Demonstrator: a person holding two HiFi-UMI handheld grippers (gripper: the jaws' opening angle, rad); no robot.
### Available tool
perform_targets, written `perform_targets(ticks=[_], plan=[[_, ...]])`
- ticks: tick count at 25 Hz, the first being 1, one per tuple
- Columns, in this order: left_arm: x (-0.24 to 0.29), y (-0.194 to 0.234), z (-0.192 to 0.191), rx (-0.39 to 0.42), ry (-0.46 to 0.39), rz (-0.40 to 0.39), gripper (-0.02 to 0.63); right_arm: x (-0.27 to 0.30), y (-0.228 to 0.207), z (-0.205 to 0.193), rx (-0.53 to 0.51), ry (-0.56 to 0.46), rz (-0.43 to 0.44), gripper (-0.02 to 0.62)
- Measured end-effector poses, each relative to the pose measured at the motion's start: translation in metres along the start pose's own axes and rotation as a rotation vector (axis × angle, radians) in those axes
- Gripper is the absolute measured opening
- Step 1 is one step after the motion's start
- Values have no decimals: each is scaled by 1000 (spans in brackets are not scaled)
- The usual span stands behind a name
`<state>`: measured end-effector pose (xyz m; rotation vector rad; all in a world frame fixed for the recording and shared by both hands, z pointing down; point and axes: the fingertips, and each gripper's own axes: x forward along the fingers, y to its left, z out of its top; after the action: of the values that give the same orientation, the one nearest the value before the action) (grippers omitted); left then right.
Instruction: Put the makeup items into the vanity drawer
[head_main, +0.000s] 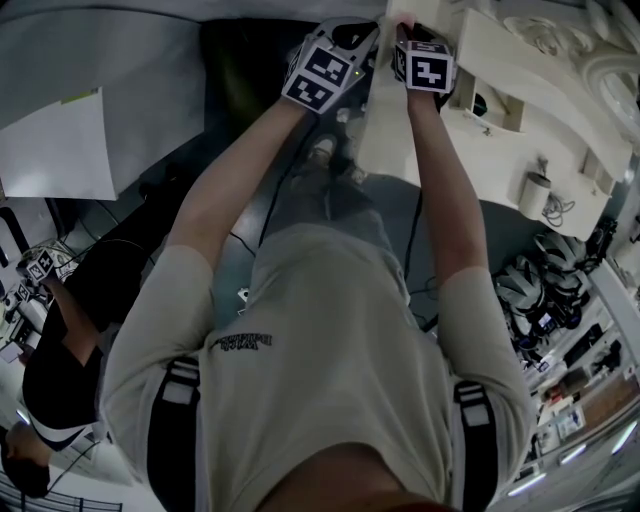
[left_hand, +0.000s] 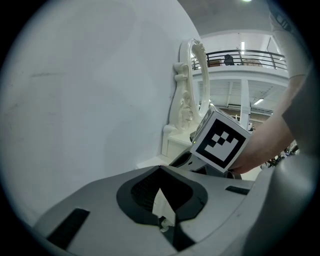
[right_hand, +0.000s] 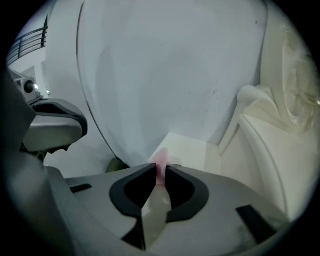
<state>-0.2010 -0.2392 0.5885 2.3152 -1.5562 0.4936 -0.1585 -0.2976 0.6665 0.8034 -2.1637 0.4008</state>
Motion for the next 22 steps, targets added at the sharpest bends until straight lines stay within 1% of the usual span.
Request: perform_targets(ticks=[5, 9, 12, 15, 17, 19, 22], plan=[[-8, 3, 5, 1, -8, 16, 12, -13, -2, 11, -4, -46, 0, 38], [-16, 0, 25, 18, -25, 24, 12, -38, -2, 34, -6, -112, 7, 35], [-25, -5, 45, 29, -54, 28, 14, -66, 1, 57, -10, -177, 8, 35], [-37, -15, 74, 31, -98, 30, 14, -104, 1, 79, -14, -251, 10, 31], [-48, -21, 103, 42, -137, 33, 14, -138, -1, 100, -16, -314, 10, 29], [-63, -22, 132, 58, -182, 36, 14, -173, 1, 122, -24, -383, 5, 28], [-87, -28, 159, 96, -240, 40, 14, -218, 12, 139, -51, -466, -2, 25]])
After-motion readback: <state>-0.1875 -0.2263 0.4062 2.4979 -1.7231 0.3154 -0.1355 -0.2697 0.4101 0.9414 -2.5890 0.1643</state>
